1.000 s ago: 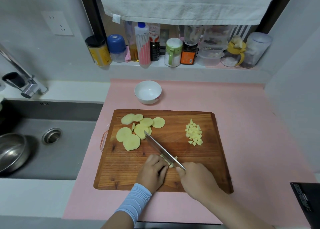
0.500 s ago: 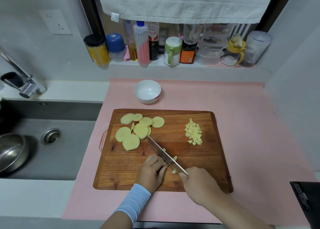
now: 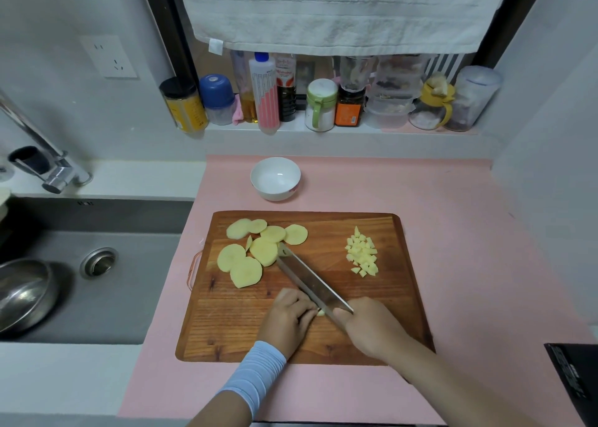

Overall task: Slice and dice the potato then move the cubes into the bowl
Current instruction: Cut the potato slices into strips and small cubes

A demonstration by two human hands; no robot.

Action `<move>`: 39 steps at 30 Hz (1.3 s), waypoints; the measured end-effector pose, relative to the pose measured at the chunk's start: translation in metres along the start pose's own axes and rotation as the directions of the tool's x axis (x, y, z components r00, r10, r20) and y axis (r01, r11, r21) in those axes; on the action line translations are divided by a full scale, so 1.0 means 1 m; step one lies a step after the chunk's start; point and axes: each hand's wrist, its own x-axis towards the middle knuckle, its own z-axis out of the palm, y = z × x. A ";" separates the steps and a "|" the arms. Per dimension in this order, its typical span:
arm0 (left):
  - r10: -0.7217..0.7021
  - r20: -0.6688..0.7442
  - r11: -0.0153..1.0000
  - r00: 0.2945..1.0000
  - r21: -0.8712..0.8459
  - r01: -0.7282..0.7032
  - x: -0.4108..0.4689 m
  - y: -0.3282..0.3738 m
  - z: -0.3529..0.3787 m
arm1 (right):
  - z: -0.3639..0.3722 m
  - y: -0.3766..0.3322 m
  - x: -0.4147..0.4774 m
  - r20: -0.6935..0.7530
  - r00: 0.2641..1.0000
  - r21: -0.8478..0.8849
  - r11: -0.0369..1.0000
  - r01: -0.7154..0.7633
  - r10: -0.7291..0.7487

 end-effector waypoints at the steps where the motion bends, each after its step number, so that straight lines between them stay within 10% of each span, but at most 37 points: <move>1: -0.018 0.016 1.000 1.000 -0.003 0.018 0.004 0.002 -0.001 | -0.004 0.001 0.001 -0.011 1.000 0.019 1.000 0.001 0.000; 11: -0.019 0.127 0.999 0.992 0.038 0.014 0.033 0.012 -0.001 | -0.034 0.007 0.006 -0.050 0.997 0.210 0.977 -0.047 0.059; 19: -0.279 -0.363 0.960 0.889 -0.114 0.255 0.078 0.016 -0.063 | -0.038 0.035 0.000 -0.281 0.902 -0.433 0.882 0.185 -0.327; 23: -0.253 -0.009 0.963 0.967 -0.099 0.251 0.104 0.023 -0.073 | -0.040 0.034 -0.003 -0.212 0.884 -0.603 0.767 0.217 -0.416; 28: -0.352 0.644 0.923 0.679 0.119 0.366 0.128 0.041 -0.057 | -0.040 0.032 0.001 -0.182 0.885 -0.619 0.749 0.235 -0.428; 32: -0.361 0.742 0.923 0.566 0.199 0.328 0.136 0.048 -0.046 | -0.037 0.029 0.003 -0.160 0.891 -0.630 0.739 0.239 -0.425; 36: -0.378 0.636 0.905 0.673 0.098 0.415 0.136 0.060 -0.042 | -0.034 0.024 0.004 -0.164 0.874 -0.617 0.738 0.272 -0.458; 39: -0.345 0.699 0.895 0.626 0.045 0.443 0.133 0.060 -0.037 | -0.033 0.021 0.006 -0.146 0.869 -0.634 0.719 0.285 -0.473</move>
